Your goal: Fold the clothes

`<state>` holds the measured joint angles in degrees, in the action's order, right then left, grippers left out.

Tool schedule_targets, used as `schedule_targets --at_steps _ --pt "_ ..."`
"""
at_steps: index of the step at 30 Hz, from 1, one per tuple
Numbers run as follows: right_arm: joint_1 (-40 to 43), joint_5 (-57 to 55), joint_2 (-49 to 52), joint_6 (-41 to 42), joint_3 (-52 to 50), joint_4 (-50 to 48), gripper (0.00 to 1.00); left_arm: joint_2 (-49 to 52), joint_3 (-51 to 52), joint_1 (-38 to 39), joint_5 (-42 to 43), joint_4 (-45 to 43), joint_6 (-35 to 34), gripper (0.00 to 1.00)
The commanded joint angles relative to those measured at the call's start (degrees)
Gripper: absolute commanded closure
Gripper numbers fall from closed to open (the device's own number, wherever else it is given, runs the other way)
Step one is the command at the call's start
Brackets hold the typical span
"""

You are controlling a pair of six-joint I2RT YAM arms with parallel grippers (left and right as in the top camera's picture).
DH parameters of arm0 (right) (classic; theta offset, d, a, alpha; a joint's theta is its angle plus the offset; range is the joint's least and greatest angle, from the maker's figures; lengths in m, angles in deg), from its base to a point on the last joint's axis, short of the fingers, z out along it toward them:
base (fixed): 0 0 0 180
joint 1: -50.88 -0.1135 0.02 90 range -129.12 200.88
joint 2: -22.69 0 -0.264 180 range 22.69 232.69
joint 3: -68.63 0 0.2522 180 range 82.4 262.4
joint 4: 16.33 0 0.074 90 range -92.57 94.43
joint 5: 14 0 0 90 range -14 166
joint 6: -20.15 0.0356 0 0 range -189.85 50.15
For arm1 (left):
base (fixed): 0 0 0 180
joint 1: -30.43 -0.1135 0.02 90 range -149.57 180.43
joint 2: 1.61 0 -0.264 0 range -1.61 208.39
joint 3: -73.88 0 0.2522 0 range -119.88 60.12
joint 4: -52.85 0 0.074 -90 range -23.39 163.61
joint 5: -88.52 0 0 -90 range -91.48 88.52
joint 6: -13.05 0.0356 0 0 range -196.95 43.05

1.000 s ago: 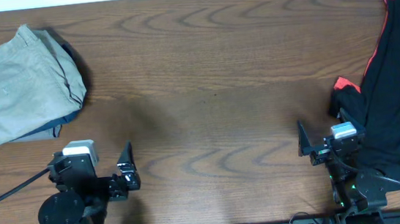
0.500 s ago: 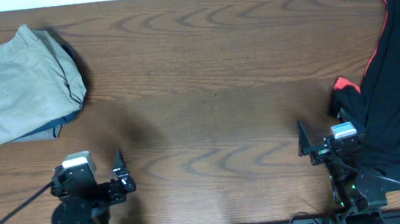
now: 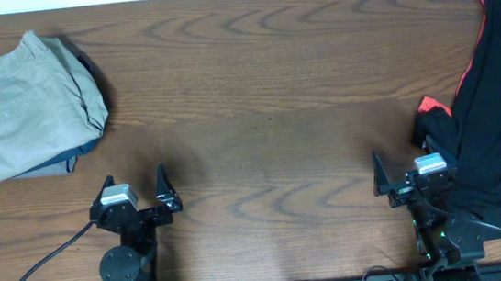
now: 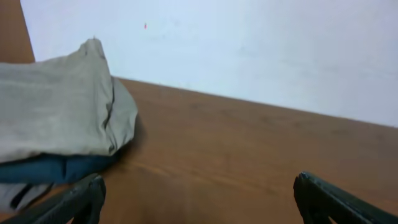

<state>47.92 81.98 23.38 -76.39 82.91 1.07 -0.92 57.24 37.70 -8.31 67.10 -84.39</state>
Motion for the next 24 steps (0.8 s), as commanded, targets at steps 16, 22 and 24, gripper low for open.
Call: schedule_targets --at_steps 16,22,24 --pt "-0.44 0.26 -0.37 -0.63 -0.2 0.11 0.01 -0.46 2.64 -0.35 2.51 3.28 -0.35 0.02" --pt "-0.44 0.26 -0.37 -0.63 -0.2 0.11 0.01 -0.46 2.64 -0.35 2.51 3.28 -0.33 0.02" --pt "-0.44 0.26 -0.37 -0.63 -0.2 0.11 0.01 -0.46 2.64 -0.35 2.54 3.28 -0.33 0.02"
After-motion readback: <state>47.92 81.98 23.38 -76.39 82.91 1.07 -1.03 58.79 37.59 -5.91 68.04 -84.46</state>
